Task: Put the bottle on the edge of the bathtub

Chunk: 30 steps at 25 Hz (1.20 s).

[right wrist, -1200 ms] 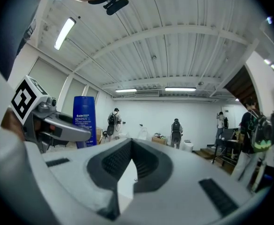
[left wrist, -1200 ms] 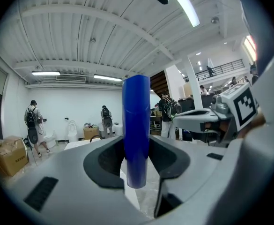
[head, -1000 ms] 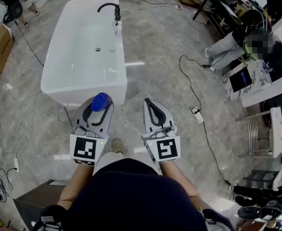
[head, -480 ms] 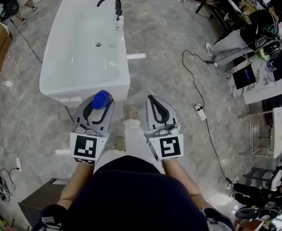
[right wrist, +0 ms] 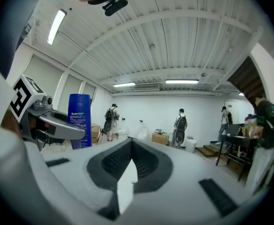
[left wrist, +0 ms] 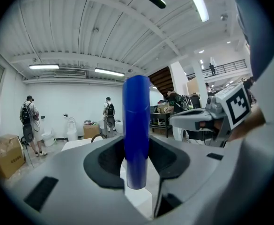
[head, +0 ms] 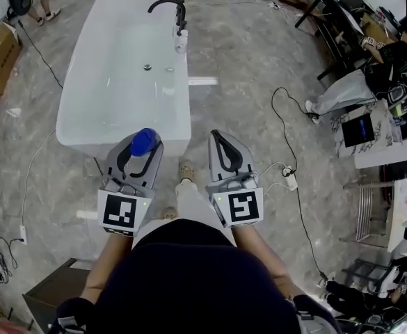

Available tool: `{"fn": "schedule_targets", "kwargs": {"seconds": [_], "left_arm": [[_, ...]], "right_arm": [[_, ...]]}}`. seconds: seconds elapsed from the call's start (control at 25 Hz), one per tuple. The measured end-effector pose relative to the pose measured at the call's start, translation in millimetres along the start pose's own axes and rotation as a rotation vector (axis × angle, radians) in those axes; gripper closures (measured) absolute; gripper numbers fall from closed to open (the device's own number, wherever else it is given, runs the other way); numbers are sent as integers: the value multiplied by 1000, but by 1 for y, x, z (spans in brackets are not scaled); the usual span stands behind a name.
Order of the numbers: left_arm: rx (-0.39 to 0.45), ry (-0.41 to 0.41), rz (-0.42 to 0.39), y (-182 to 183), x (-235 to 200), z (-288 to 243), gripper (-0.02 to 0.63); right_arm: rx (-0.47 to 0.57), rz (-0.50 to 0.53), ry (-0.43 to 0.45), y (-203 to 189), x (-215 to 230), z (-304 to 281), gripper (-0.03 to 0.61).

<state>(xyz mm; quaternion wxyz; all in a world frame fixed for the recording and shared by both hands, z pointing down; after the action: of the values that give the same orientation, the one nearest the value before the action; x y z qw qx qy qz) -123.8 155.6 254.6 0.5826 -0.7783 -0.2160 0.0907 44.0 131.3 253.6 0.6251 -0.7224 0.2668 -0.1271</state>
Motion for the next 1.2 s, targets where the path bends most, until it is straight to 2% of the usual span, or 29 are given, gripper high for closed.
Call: {"fn": "schedule_targets", "kwargs": {"seconds": [0.28, 0.4, 0.68, 0.92, 1.2], "left_arm": [[20, 35, -9, 28, -33, -65, 460], [21, 48, 6, 37, -44, -93, 460], [20, 89, 20, 47, -69, -150, 459], [14, 114, 27, 52, -78, -174, 459], [13, 116, 25, 58, -97, -188, 459]], "right_arm": [[-27, 11, 48, 11, 48, -75, 577], [-2, 16, 72, 17, 69, -103, 577], [-4, 18, 110, 14, 109, -163, 577], [3, 13, 120, 13, 130, -185, 577], [0, -6, 125, 18, 132, -205, 577]]}}
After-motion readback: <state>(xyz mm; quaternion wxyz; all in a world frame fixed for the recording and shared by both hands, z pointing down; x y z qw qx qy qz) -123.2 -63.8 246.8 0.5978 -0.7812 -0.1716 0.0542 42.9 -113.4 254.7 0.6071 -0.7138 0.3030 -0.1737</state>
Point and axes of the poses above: the fingertips, and each gripper's own axes: z backward along the fingers, x to its right, y out of its top, the point moved 5 cm from there along z, backward along the fingers, and after that the axes turned 9 degrees about -x, right-handed, at the moved point
